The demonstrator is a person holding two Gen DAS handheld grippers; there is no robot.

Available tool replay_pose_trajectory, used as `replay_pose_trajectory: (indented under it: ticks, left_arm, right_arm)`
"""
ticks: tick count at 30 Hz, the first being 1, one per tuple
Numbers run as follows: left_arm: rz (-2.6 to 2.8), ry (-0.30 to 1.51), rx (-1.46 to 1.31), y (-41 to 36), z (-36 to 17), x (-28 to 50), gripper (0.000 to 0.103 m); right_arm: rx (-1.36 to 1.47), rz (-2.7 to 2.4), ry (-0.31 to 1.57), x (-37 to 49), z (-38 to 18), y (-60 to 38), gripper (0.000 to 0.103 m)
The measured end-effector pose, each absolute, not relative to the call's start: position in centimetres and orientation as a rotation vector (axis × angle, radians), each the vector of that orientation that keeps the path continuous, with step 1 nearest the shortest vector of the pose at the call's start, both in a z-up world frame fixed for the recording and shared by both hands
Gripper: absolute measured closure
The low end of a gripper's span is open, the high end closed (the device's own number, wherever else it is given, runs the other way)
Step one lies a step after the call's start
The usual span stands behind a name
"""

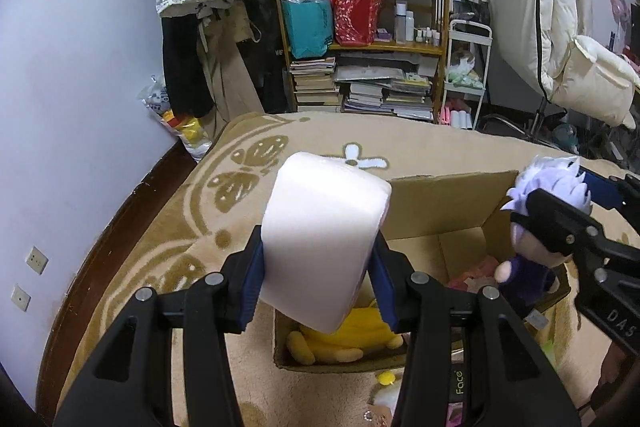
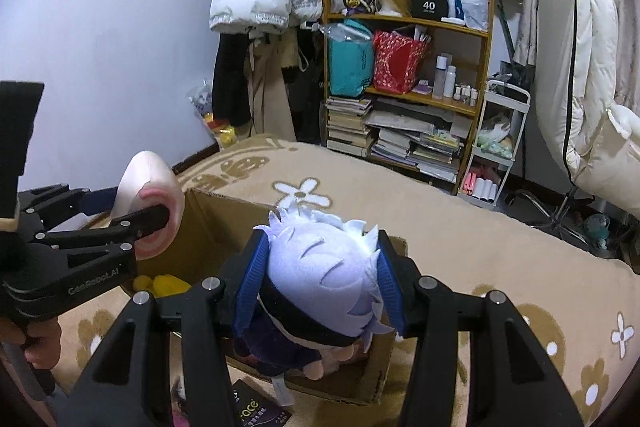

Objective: Organize soft objects
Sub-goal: 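Lift both items over the box and release them inside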

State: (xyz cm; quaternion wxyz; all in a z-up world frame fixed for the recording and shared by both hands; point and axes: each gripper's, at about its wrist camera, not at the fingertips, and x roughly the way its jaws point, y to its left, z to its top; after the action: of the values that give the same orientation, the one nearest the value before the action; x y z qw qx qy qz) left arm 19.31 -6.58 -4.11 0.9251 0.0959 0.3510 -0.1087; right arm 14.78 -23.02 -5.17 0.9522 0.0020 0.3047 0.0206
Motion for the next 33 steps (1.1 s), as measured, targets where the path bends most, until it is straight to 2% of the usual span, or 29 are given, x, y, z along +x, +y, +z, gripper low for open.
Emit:
replay_pose_trajectory:
  ticks: [8,17,19,23,25,29,31,33]
  left_arm:
    - [-0.258,0.739,0.238,-7.9,-4.9,19.2,0.055]
    - [-0.264,0.739,0.278,-9.1,-5.2,19.0,0.046]
    - [-0.254,0.722,0.290,-9.2,-5.0,18.8,0.032]
    - [-0.245,0.705,0.290,-9.2,-4.5,18.5,0.018]
    - [-0.243,0.706,0.278,-9.0,-4.3,18.5,0.014]
    - [-0.225,0.707,0.276,-8.5,-3.9,18.5,0.007]
    - [-0.206,0.706,0.275,-8.1,-3.6,18.2,0.006]
    - [-0.204,0.717,0.258,-7.6,-3.2,17.9,0.005]
  right_arm:
    - [0.019,0.036,0.668,15.5,-6.9,-23.3,0.046]
    - [0.064,0.027,0.697,15.5,-8.1,-23.9,0.046]
    - [0.068,0.026,0.701,15.5,-8.0,-24.1,0.046]
    - [0.080,0.026,0.706,15.3,-7.7,-24.5,0.045]
    - [0.097,0.021,0.698,15.0,-7.4,-24.9,0.027]
    - [0.117,0.001,0.673,14.0,-6.5,-25.4,0.018]
    - [0.133,-0.008,0.667,13.5,-6.0,-25.8,0.009]
    - [0.147,-0.010,0.661,13.0,-5.5,-26.2,0.007]
